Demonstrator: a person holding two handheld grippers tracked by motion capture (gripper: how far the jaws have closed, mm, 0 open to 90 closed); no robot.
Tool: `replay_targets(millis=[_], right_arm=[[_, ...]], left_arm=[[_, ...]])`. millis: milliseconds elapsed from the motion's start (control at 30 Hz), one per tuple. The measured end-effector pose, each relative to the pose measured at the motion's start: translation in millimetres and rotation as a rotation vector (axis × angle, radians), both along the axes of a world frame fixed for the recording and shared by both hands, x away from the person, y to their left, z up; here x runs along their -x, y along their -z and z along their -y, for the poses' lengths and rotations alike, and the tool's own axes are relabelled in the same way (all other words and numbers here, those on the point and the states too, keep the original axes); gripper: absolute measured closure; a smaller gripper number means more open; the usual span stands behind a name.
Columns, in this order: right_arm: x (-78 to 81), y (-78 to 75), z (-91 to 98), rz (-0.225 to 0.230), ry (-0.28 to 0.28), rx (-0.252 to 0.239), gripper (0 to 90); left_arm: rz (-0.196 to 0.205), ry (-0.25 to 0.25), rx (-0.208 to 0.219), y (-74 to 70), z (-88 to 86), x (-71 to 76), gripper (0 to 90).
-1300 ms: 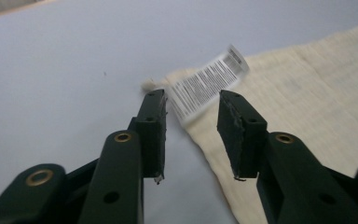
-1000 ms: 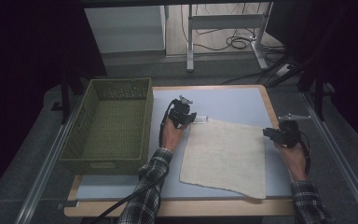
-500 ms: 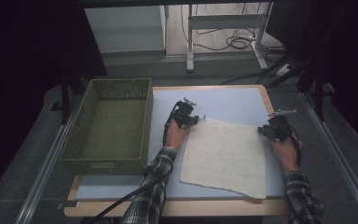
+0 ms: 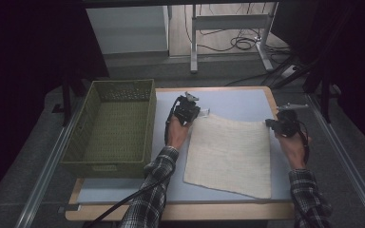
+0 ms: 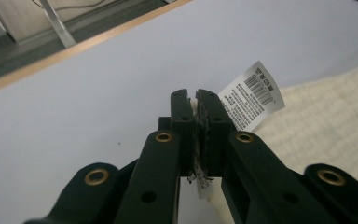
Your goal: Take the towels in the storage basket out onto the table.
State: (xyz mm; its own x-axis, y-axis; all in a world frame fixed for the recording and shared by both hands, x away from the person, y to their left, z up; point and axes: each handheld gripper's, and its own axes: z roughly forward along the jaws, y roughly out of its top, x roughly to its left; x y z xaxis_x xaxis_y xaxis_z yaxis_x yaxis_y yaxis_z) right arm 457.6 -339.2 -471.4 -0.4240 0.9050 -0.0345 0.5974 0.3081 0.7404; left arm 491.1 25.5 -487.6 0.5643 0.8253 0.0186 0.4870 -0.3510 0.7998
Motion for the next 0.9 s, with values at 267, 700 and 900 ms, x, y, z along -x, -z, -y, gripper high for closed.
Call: replay_targets(millis=[267,700,900], right_arm=[[24.1,-10.0,0.5,0.025,-0.051,-0.022,88.2],[85.7,-4.4,13.7,0.059,-0.127,-0.073,88.3],[106.9,0.5,20.1,0.055,-0.135,-0.104,88.2]], left_arm=[[0.023,0.019,0.012,-5.1,-10.4,30.2,86.4],[0.038,0.080,0.059,1.6,-21.0,88.1,86.1],[0.045,0.107,0.055,3.2,-23.8,105.7,85.7]])
